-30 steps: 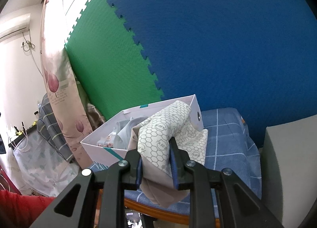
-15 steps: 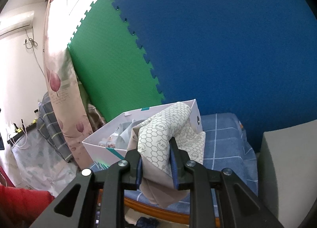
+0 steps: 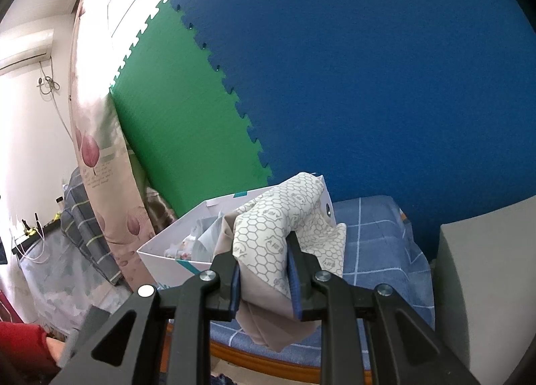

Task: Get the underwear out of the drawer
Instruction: 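Grasp the navy floral cloth with the left tool while the right tool holds the hexagon-print cloth, then carry the navy floral cloth with the left tool into the white box and release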

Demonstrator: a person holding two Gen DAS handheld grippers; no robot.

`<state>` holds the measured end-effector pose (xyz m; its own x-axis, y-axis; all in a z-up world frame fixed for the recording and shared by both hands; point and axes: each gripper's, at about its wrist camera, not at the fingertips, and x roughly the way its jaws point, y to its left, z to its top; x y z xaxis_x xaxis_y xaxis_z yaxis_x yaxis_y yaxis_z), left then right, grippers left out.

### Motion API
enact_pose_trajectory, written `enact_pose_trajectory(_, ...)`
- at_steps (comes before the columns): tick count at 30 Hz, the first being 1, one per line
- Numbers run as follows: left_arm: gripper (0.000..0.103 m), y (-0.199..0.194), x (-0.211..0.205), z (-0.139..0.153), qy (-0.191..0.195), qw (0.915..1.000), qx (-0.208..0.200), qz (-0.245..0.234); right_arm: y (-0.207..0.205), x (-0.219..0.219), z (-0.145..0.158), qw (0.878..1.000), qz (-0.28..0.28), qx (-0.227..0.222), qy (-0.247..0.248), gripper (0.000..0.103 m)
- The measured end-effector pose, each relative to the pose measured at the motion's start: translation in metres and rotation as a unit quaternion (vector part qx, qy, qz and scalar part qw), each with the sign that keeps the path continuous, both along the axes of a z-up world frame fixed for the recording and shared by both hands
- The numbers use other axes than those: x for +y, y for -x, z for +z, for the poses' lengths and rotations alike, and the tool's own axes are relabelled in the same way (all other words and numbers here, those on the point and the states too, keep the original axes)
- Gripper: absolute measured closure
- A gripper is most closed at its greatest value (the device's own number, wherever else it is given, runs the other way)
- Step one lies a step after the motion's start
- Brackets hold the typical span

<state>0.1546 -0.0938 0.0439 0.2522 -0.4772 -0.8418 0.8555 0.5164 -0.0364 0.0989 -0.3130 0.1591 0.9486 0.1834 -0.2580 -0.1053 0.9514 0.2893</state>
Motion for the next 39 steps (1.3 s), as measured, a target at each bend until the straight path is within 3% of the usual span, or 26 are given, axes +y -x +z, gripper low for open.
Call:
enact_pose_trajectory(4, 0.101, 0.003, 0.009, 0.025, 0.039, 0.9991, -0.003, 0.015, -0.001, 0.001, 0.000, 1.000, 0.000, 0.000, -0.003, 0.080)
enact_pose_trajectory(12, 0.101, 0.018, 0.018, 0.109, 0.105, 0.9931, -0.048, 0.021, -0.006, 0.003, -0.001, 1.000, 0.000, 0.006, 0.000, 0.080)
enact_pose_trajectory(16, 0.101, 0.005, 0.032, 0.161, 0.146, 0.9857, -0.070, 0.047, -0.008, 0.005, -0.002, 1.000, 0.000, 0.003, -0.004, 0.080)
enact_pose_trajectory(21, 0.101, -0.023, 0.036, 0.212, 0.154, 0.9750, -0.132, 0.090, -0.006, 0.004, -0.003, 1.000, -0.001, -0.001, -0.005, 0.080)
enact_pose_trajectory(25, 0.101, -0.065, 0.038, 0.242, 0.157, 0.9617, -0.163, 0.155, -0.006, 0.005, -0.005, 1.000, 0.000, -0.001, -0.004, 0.080)
enact_pose_trajectory(31, 0.101, -0.126, 0.025, 0.233, 0.122, 0.9562, -0.163, 0.210, -0.006, 0.010, -0.005, 1.000, 0.005, -0.001, 0.005, 0.080)
enact_pose_trajectory(39, 0.101, -0.178, 0.002, 0.185, 0.074, 0.9604, -0.123, 0.239, -0.011, 0.012, -0.005, 1.000, 0.009, 0.001, 0.004, 0.080)
